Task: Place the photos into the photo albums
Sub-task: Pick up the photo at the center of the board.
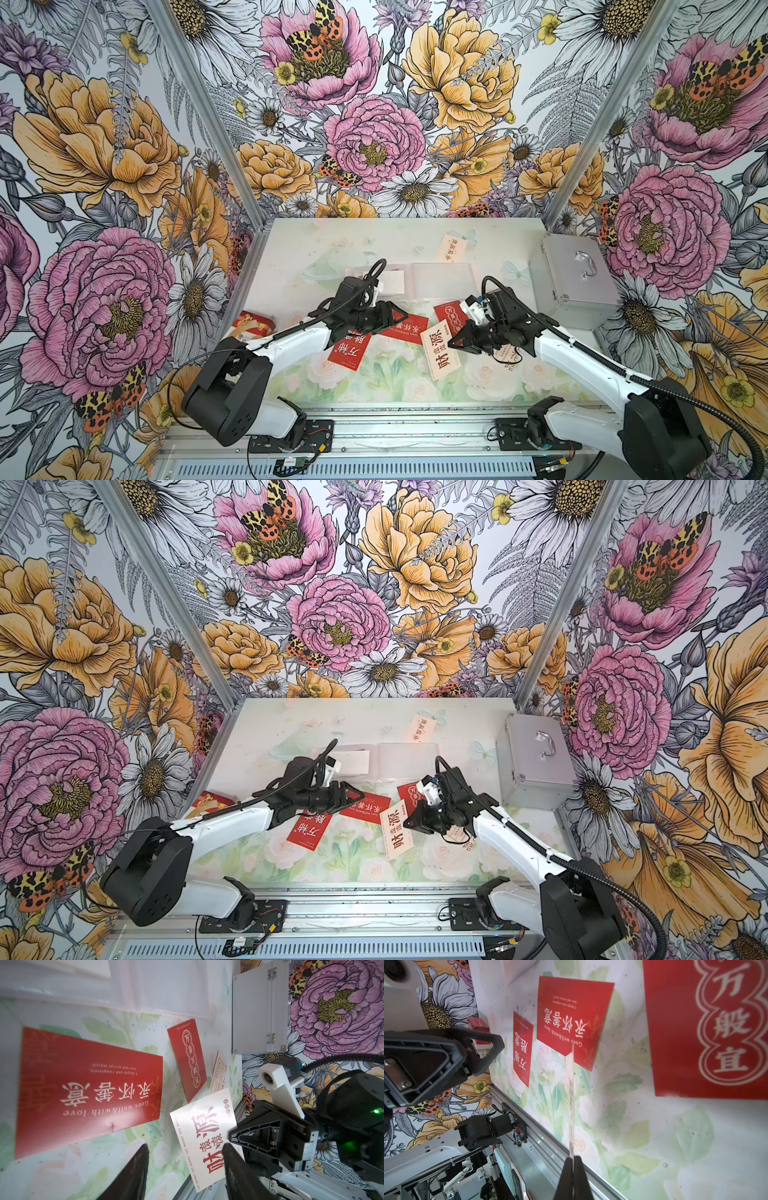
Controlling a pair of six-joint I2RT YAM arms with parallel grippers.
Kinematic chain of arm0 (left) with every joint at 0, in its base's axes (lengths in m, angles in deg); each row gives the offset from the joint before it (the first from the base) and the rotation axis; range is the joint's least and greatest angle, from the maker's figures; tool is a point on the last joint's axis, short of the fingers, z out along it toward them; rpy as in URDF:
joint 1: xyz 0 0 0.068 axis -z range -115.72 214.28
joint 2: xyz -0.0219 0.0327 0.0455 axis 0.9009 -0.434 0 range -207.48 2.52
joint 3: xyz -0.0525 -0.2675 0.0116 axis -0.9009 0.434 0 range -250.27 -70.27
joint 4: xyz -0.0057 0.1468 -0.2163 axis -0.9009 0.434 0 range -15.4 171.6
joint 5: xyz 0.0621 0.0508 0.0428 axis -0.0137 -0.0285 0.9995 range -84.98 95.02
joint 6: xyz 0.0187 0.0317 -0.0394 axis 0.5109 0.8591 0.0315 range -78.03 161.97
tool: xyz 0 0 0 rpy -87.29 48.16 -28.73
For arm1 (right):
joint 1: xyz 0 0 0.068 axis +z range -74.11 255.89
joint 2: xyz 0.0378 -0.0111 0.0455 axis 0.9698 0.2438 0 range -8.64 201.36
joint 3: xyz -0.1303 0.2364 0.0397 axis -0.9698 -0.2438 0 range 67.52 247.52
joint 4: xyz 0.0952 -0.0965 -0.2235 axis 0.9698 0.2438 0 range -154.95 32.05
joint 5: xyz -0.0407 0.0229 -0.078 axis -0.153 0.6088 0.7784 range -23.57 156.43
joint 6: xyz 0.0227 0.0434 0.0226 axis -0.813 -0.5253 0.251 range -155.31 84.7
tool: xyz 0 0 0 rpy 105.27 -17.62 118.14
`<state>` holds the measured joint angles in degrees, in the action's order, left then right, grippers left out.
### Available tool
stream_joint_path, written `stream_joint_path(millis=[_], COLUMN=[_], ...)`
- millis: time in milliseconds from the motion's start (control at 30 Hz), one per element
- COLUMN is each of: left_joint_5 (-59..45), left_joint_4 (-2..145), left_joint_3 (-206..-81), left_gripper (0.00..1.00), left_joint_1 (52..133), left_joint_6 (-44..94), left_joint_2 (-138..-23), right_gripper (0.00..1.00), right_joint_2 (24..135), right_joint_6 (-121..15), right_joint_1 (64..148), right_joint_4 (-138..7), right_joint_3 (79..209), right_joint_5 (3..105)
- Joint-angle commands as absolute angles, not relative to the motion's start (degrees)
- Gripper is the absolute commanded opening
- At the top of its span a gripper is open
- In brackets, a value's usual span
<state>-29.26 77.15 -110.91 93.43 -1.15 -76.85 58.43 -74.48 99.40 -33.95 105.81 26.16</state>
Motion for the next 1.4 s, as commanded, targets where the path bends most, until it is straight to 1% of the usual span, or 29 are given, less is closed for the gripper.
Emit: stream_joint_path(millis=[0, 233, 400, 667, 900, 1100, 1367], left_joint_5=[-32.4, -39.4, -41.6, -46.2, -47.6, -44.9, -46.3], left_joint_4=[84.8, 86.7, 90.9, 91.8, 91.9, 94.6, 94.7], left_joint_3=[-115.2, -122.3, -125.7, -128.8, -130.9, -131.6, -131.9], left_gripper=[0.58, 0.58, 0.58, 0.58, 0.57, 0.57, 0.56], left_joint_1=[90.3, 89.3, 89.9, 90.7, 91.9, 90.5, 91.1], left_joint_6=[7.4, 13.1, 18.6, 20.8, 22.3, 23.8, 23.4], left_joint_2=[-75.7, -78.4, -80.8, -84.6, -86.2, -86.8, -87.1], right_gripper=[0.00, 0.00, 0.00, 0.00, 0.00, 0.00, 0.00], right_joint_2=[59.8, 63.0, 65.8, 68.2, 69.5, 69.2, 70.2], right_joint_6=[-70.3, -66.1, -63.8, -62.0, -61.4, -61.3, -61.1], right_joint_1=[99.0, 98.1, 98.1, 98.2, 98.7, 99.2, 99.6], right_joint_4=[-32.3, -30.8, -30.8, -30.8, -30.7, -30.7, -30.8], right_joint_3=[110.0, 115.6, 119.2, 123.2, 123.9, 124.1, 124.9], right_joint_5=[23.6, 21.0, 18.0, 13.6, 12.6, 11.8, 11.3])
